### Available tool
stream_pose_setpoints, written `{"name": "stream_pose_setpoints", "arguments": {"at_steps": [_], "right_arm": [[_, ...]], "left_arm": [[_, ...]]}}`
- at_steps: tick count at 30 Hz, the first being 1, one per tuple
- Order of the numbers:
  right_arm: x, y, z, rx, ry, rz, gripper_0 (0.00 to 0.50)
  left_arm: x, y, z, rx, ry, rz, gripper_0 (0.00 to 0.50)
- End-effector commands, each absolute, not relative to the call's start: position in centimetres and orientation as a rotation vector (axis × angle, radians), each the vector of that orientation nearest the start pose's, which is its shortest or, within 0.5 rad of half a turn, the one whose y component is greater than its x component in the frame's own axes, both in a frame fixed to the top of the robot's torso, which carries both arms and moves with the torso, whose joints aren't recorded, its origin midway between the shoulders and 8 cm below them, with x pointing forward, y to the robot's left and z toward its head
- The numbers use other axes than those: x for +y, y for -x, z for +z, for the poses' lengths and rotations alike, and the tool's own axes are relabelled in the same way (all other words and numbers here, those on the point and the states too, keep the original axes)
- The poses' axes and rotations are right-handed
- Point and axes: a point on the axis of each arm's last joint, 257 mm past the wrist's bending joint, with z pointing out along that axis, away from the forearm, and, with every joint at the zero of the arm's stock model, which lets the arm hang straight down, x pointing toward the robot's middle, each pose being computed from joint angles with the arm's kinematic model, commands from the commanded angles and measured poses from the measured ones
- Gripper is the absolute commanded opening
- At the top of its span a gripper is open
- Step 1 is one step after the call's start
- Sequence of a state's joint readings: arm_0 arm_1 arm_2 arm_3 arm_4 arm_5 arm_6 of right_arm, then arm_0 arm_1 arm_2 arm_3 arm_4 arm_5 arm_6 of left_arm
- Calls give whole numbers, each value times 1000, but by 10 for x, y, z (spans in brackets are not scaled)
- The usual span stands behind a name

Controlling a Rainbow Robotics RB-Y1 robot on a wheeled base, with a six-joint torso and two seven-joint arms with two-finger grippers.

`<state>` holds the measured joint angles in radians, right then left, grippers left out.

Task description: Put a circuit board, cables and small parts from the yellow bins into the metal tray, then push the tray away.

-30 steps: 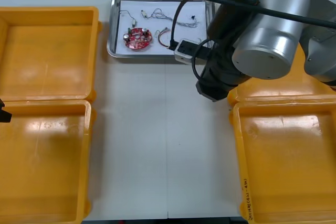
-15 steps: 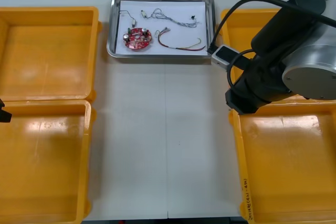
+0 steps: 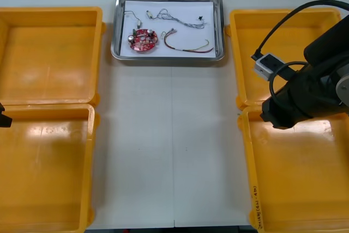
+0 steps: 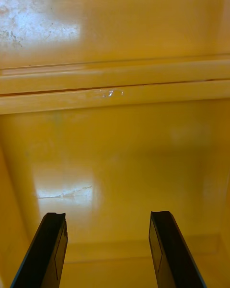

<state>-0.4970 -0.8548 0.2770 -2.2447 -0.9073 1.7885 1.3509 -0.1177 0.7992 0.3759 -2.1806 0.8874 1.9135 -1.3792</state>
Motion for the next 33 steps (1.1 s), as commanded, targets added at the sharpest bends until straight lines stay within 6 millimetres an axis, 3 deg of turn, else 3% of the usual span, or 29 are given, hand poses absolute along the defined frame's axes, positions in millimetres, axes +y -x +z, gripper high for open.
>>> {"name": "stream_pose_setpoints", "arguments": {"at_steps": [1,10,33], "right_arm": [[-242,-392,-164,2563,742,-121,500],[-267,-380,-183,2630,552,-121,500],[-267,-368,-213,2695,135,41,500]], "left_arm": [[396,-358,-160,2673,-150,77,500],[396,-358,-160,2673,-150,77,500],[396,-358,-160,2673,-150,77,500]]}}
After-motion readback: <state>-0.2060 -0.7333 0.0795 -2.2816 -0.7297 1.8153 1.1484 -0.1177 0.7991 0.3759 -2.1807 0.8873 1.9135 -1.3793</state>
